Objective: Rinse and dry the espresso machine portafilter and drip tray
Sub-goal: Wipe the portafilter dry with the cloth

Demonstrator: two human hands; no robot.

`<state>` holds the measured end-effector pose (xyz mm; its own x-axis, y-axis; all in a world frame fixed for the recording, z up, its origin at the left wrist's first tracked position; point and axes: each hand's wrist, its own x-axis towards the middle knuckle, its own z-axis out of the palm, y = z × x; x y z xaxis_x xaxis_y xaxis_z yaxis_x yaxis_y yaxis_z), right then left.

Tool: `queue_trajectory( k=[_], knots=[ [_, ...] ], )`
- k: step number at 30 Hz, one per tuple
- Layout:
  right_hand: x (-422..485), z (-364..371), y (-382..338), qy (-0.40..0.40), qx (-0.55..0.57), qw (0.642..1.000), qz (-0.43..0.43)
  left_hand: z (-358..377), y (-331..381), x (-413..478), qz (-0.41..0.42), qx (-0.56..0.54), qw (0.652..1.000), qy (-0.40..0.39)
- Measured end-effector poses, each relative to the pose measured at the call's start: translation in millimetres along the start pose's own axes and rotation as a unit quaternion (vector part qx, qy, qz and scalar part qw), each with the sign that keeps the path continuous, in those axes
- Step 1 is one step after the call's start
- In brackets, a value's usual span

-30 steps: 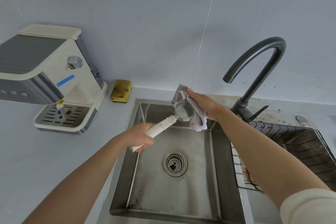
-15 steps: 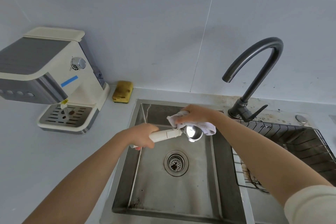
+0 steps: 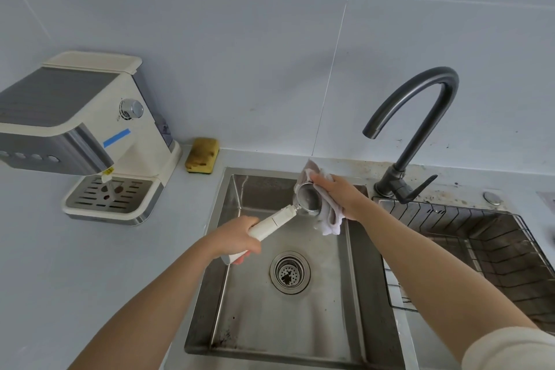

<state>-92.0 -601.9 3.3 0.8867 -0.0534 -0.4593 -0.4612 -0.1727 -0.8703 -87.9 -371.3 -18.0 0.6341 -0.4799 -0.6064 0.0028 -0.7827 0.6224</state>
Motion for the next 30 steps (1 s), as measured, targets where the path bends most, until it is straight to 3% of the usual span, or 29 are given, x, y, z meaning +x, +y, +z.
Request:
queue_trajectory(
  k=[4, 8, 14, 21, 24, 27, 30],
  knots=[
    [-1.6, -0.4, -4.8, 0.062, 0.036, 0.997, -0.013, 9.2, 0.6, -0.6, -0.007, -0.058, 0.997, 0.051],
    [-7.5, 1.3, -18.8, 0.117, -0.031, 0.992, -0.045, 15.5, -2.5, 0.9, -0.025, -0.076, 0.992, 0.096],
    [-7.7, 16.4, -28.5, 0.129, -0.075, 0.987, -0.064, 24.9, 4.1, 2.0, -0.041, -0.062, 0.987, 0.142],
    [1.5, 33.5, -21.6, 0.223, -0.298, 0.924, -0.09, 35.2, 19.3, -2.9, -0.033, 0.036, 0.98, 0.191],
    [6.1, 36.2, -23.3, 0.213, -0.3, 0.927, -0.068, 34.5, 21.0, -5.3, -0.033, 0.068, 0.975, 0.207],
    [11.6, 31.1, -24.0, 0.166, -0.252, 0.952, -0.056, 29.5, 20.6, -5.9, -0.03, 0.094, 0.971, 0.219],
    [11.1, 23.9, -28.2, 0.117, -0.281, 0.952, -0.046, 24.8, 18.9, -5.0, -0.022, 0.105, 0.969, 0.222]
  ],
)
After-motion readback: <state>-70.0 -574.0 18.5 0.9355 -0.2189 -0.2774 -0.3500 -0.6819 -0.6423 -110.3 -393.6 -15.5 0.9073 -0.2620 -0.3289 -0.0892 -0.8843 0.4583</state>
